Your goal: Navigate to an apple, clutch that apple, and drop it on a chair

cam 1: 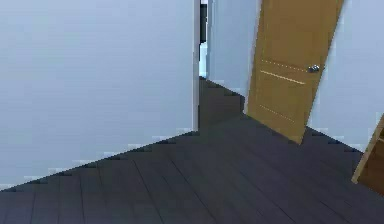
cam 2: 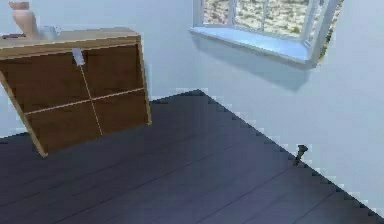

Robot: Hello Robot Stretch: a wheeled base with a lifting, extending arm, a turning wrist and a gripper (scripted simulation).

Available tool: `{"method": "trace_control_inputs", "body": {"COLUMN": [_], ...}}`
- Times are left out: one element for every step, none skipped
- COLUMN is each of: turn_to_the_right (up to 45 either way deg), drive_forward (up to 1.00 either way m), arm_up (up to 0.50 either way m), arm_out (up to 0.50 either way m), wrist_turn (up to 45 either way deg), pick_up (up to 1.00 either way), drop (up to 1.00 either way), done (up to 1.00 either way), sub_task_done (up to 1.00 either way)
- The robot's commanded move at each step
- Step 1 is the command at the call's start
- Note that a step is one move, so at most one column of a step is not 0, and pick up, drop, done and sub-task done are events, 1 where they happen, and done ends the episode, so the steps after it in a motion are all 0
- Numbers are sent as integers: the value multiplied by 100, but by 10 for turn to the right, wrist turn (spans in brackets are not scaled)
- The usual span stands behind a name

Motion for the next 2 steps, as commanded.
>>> {"method": "trace_control_inputs", "body": {"turn_to_the_right": [90,0], "drive_forward": [0,100], "arm_up": [0,0], "arm_out": [0,0], "wrist_turn": [0,0], "pick_up": [0,0], "drop": [0,0], "done": [0,0], "sub_task_done": [0,0]}}
